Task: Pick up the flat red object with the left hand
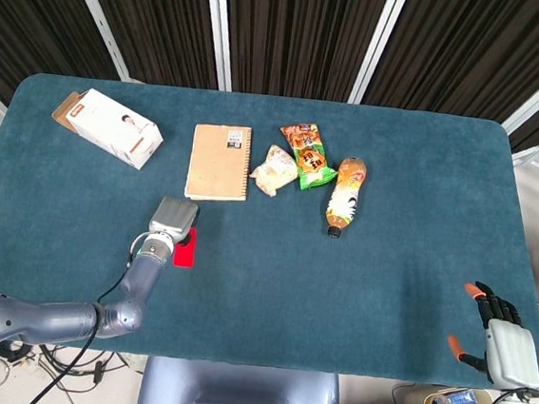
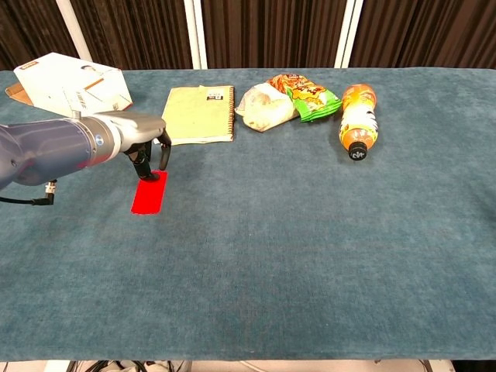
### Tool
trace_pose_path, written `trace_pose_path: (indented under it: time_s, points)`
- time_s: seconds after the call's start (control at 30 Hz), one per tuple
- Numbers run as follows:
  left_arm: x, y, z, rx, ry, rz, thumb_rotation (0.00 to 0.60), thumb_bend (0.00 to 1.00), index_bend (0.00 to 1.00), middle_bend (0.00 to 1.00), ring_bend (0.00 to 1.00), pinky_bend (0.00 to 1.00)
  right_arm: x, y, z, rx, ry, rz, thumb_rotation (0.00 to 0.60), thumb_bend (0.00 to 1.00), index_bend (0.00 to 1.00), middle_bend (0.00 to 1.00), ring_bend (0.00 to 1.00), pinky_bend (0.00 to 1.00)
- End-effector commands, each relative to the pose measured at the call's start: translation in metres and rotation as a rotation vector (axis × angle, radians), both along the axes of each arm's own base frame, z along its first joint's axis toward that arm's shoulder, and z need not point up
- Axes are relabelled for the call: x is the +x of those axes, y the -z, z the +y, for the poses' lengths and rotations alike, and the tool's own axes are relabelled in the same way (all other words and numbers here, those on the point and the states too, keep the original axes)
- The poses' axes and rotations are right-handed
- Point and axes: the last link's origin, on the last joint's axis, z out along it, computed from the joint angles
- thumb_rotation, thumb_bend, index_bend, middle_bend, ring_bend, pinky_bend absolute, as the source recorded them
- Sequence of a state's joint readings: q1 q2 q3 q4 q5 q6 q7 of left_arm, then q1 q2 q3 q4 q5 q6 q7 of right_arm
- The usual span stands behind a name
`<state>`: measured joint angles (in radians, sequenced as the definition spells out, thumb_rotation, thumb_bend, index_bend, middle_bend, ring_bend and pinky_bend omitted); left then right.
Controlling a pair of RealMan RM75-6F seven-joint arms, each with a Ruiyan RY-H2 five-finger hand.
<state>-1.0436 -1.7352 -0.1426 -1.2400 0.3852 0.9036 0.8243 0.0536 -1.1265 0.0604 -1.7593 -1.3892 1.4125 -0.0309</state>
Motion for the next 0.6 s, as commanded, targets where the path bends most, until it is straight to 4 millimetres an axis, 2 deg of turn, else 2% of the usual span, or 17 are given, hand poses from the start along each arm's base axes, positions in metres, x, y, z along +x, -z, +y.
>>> trace_pose_path:
  time_s: [0.03,0.4,0.6]
  points:
    - [-0.0003,0.0015,-0.0005,-0.003,0.0,0.002,0.6,0.36,0.47,1.0,1.0,1.0,0.0001,-0.0005,0.0,-0.002,0.0,-0.001,0.6,0.21,0.17,0.09,0.14,0.12]
    - [-0.0022,0.0022,0.0,0.001,-0.006,0.01,0.6,0.36,0.47,1.0,1.0,1.0,0.0008,0.0002,0.0,-0.002,-0.001,-0.005,0.6,0.21,0.17,0.09,0.14,0.12]
    - [-0.0038,0.0027,-0.0005,0.0,-0.006,0.01,0.6,0.36,0.53,1.0,1.0,1.0,0.0008,0.0,0.0,-0.005,-0.001,-0.006,0.6,0.21,0.17,0.09,0.14,0.12]
